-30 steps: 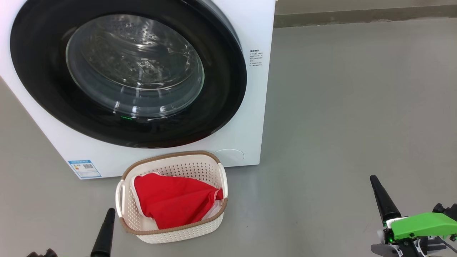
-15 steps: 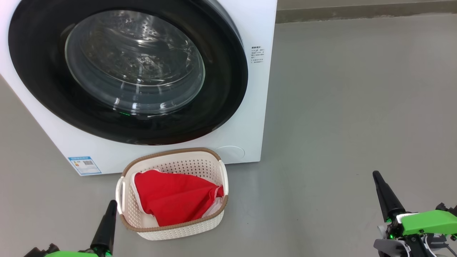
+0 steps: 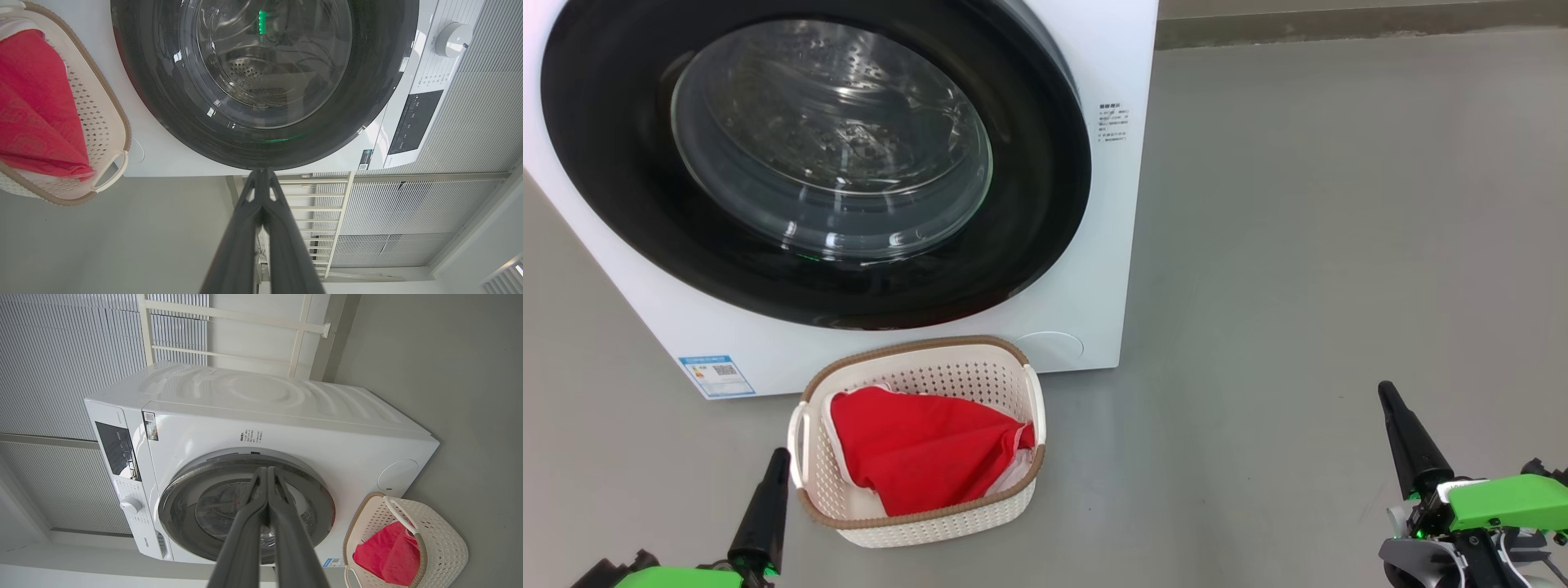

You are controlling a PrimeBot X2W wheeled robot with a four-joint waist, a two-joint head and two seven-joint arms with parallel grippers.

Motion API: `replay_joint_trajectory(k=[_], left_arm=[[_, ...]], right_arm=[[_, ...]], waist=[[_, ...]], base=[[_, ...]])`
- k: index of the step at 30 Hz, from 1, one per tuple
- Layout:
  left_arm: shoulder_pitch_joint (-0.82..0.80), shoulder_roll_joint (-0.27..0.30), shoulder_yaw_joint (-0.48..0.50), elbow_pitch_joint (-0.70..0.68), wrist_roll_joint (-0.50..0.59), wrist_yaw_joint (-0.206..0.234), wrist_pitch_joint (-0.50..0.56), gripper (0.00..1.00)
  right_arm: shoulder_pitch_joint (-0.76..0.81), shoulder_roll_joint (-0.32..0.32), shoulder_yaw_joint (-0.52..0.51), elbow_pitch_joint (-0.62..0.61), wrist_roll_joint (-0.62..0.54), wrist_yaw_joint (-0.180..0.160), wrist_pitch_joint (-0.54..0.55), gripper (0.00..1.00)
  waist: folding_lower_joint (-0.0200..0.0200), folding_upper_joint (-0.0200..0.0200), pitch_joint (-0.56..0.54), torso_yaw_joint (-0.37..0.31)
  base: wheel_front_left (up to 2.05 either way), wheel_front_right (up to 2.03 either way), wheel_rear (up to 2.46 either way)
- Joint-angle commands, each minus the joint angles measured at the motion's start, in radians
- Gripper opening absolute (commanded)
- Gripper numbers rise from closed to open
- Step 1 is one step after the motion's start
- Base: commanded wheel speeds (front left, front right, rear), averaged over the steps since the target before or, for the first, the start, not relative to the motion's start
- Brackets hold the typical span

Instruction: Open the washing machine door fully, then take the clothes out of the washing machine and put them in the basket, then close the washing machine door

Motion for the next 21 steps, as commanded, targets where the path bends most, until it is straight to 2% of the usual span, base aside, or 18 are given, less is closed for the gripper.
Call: replay_joint_trajectory(k=[1,21], left_arm=[[-0.039,0.018,0.027,-0.020,-0.007,-0.007,0.008,0.00],[-0.039,0.018,0.026,-0.020,-0.007,-0.007,0.008,0.00]], right_arm=[[-0.042,-0.014,0.014,-0.031,0.007,-0.001,0.006,0.00],[-0.042,-0.014,0.014,-0.031,0.007,-0.001,0.006,0.00]], waist=[[0.0000,0.0000,0.000,0.000],[0.0000,0.0000,0.000,0.000]], base=[[0.00,0.00,0.00],[0.00,0.00,0.00]])
